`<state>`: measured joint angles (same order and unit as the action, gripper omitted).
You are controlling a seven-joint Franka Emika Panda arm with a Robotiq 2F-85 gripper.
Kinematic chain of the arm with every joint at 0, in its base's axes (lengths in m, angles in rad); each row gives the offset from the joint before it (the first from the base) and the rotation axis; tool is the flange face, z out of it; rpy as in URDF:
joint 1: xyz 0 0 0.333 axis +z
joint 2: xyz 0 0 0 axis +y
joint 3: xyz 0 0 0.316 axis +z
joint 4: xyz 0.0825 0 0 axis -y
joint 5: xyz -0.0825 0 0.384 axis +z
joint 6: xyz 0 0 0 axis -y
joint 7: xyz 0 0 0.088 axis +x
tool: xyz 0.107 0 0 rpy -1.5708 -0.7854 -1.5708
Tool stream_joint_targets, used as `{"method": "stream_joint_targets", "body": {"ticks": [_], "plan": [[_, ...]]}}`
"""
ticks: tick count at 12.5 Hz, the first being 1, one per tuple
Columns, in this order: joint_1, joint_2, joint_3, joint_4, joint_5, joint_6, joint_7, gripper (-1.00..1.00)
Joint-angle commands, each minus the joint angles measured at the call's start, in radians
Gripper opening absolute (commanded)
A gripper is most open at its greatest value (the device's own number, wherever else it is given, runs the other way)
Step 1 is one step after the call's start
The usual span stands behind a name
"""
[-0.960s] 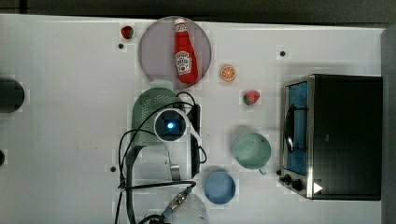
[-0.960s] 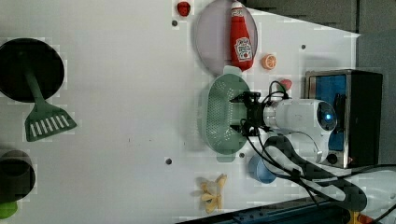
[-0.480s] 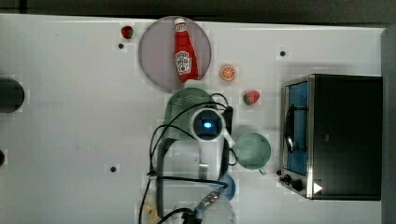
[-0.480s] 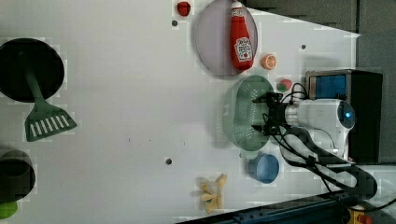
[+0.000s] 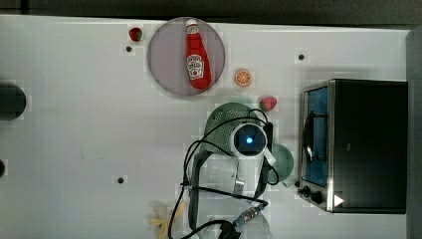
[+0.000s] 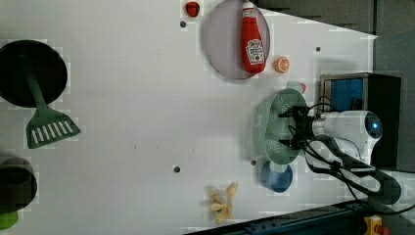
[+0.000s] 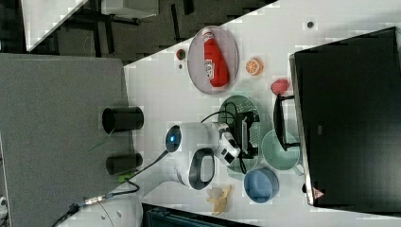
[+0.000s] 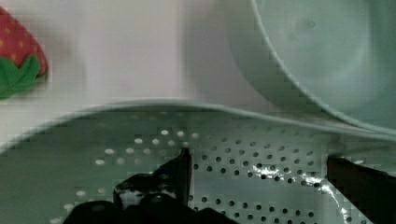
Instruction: Drag strainer left to right.
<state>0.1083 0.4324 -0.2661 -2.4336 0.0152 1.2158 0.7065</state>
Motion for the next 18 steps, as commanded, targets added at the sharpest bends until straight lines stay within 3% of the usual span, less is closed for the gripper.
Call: {"method": "stream_joint_targets", "body": {"ticks": [1, 5, 8, 12, 16, 18], "plan": [[0.004, -0.039, 0.005, 0.031, 0.000, 0.001, -0.112, 1.00], [0.004, -0.217, 0.079, 0.034, -0.001, -0.140, -0.347, 1.00], [0.004, -0.400, 0.090, 0.092, -0.001, -0.439, -0.487, 1.00], [0.004, -0.619, 0.083, 0.267, -0.004, -0.833, -0.700, 1.00], [0.004, -0.742, 0.085, 0.421, -0.032, -1.132, -0.701, 1.00], [0.003, -0.762, 0.084, 0.454, -0.070, -1.159, -0.701, 1.00]]}}
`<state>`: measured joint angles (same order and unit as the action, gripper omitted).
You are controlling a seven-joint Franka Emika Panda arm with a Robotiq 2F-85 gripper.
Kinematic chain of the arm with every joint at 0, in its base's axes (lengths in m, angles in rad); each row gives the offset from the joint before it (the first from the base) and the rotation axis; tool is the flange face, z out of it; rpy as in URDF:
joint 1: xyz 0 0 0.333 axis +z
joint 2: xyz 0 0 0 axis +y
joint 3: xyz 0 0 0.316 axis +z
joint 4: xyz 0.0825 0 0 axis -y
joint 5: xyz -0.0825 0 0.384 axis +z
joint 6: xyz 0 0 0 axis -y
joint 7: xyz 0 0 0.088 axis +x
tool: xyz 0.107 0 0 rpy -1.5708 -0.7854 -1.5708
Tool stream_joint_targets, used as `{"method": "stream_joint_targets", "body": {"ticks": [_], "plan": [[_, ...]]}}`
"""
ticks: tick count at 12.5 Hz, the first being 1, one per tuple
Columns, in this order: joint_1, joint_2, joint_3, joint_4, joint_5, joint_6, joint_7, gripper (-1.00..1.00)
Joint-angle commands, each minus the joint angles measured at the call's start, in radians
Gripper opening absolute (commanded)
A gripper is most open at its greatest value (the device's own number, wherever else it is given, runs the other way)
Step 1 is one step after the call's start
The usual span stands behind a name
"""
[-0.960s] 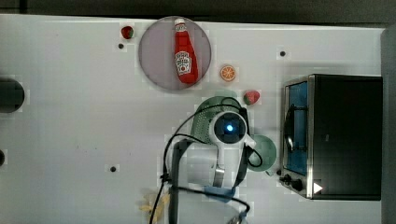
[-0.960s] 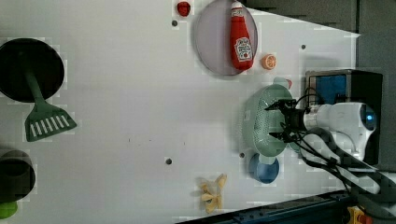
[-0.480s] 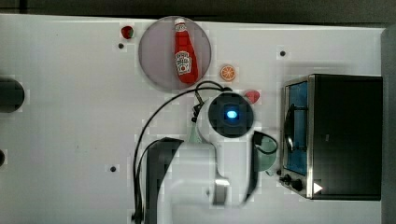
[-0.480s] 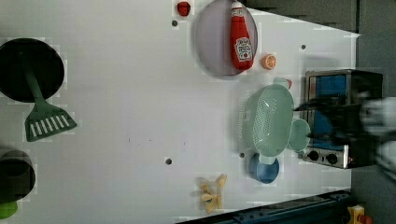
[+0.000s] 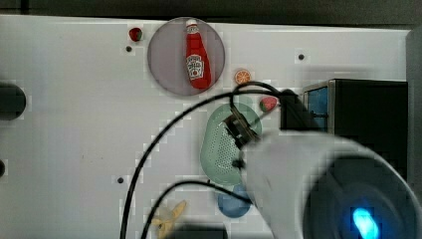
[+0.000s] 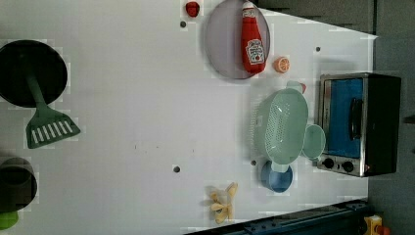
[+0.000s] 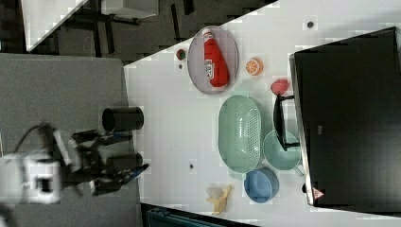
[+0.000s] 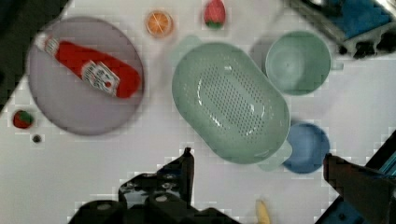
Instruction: Drag strainer left to right.
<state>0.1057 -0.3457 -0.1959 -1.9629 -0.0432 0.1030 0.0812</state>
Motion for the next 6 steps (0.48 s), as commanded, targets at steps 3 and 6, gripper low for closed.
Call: {"method": "stream_joint_targets", "body": {"ticks": [3, 6], "plan": [[0.006, 0.013, 0.018, -0.018, -0.032, -0.048, -0.076, 1.00], [0.006, 0.016, 0.018, -0.021, -0.032, -0.046, -0.076, 1.00]]}}
